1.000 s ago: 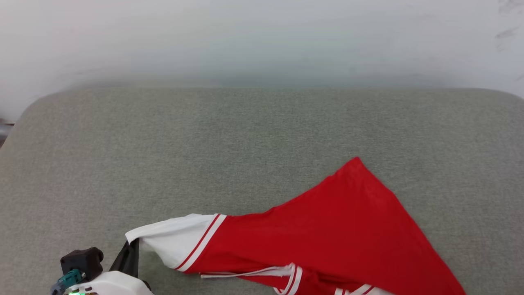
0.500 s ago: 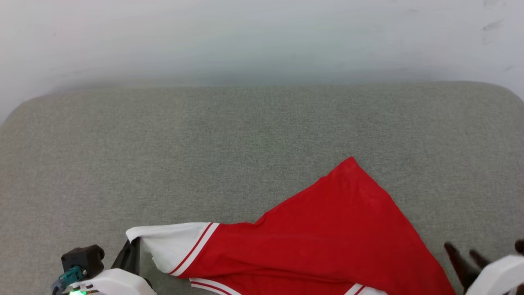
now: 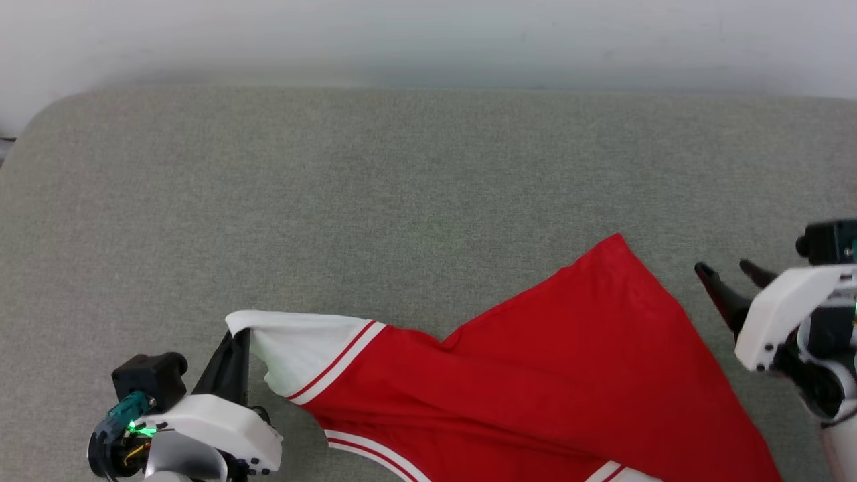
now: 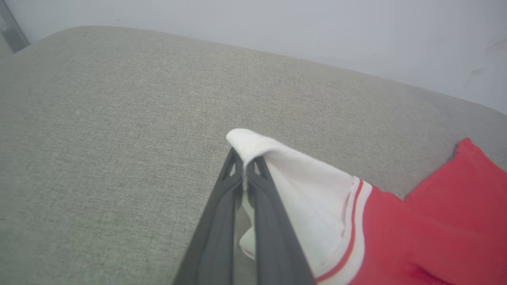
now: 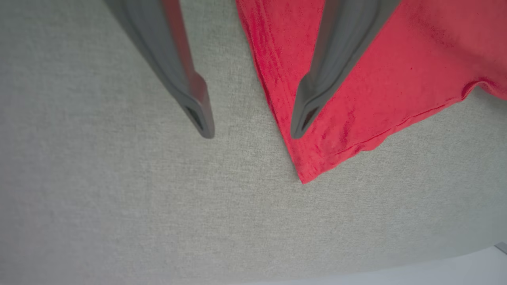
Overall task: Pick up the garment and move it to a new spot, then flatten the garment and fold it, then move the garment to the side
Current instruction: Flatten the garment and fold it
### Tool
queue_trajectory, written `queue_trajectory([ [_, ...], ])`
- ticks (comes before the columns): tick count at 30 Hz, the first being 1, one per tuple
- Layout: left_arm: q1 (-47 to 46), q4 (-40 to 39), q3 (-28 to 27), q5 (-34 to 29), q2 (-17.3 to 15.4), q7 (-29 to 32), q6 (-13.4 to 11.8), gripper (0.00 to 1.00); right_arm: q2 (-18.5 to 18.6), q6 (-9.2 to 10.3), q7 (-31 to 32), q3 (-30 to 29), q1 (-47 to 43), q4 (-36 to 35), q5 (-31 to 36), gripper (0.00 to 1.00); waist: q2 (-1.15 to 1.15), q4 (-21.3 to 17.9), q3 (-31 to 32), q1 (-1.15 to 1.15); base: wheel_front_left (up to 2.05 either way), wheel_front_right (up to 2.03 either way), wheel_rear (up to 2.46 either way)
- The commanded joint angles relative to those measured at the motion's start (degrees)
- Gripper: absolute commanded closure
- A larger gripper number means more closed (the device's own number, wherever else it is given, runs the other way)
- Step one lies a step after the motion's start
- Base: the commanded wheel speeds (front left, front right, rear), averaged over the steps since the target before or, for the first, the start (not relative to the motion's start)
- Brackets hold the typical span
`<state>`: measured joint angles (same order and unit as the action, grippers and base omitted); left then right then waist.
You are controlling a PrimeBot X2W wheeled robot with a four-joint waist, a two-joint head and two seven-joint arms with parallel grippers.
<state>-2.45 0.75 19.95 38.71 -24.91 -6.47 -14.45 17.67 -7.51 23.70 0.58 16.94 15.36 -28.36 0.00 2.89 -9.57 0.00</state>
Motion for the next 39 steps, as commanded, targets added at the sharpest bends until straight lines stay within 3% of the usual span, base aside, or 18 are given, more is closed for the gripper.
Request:
queue_trajectory([
  [1,-1.61,-0.67,0.28,-0.54,0.09,-0.09,0.03,1.00,1.64,0.04,1.75,2.04,4.26,0.94,-0.55,0.00,0.00,1.60,-2.56,0.00,0.00,0.00,0.00],
  [8,-6.02,-2.11,1.70,-1.98,1.13,-0.92,1.31,1.00,6.04,0.05,17.44,11.34,16.21,6.46,-4.18,0.00,0.00,4.65,-7.70,0.00,0.00,0.00,0.00],
  [15,-8.74,-1.38,2.82,-2.29,2.66,-2.19,2.22,1.00,7.47,0.04,23.09,18.14,21.77,10.39,-5.36,0.00,0.00,6.59,-11.01,0.00,0.00,0.00,0.00],
  [21,-9.83,0.27,2.98,-1.87,3.27,-3.11,2.92,1.00,6.97,-0.05,28.23,25.06,19.28,16.03,-8.40,0.00,0.00,6.87,-11.93,0.00,0.00,0.00,0.00],
  [22,-9.86,0.50,3.02,-1.80,3.34,-3.21,3.02,1.00,6.85,-0.05,29.16,25.66,18.66,17.00,-9.58,0.25,0.00,6.86,-11.94,0.00,0.00,0.00,0.00],
  [23,-9.93,0.79,3.04,-1.77,3.36,-3.27,3.12,1.00,6.67,-0.05,29.42,26.28,18.39,17.36,-10.46,0.87,0.00,6.83,-11.88,0.00,0.00,0.00,0.00],
  [24,-10.03,1.09,3.06,-1.70,3.35,-3.27,3.24,1.00,6.73,-0.06,29.32,26.78,18.55,17.66,-10.93,1.00,0.00,6.78,-11.75,0.00,0.00,0.00,0.00],
  [31,-11.37,2.42,2.01,-1.48,2.39,-3.55,3.14,1.00,8.33,0.04,21.92,25.75,23.77,17.25,-12.80,1.00,0.00,5.63,-8.61,0.00,0.00,0.00,0.00],
  [39,-17.62,2.63,0.17,-1.87,-1.09,-0.60,3.55,1.00,8.42,0.06,12.86,21.98,27.58,17.56,-12.31,1.00,0.00,2.94,-3.64,0.00,0.00,0.00,0.00],
])
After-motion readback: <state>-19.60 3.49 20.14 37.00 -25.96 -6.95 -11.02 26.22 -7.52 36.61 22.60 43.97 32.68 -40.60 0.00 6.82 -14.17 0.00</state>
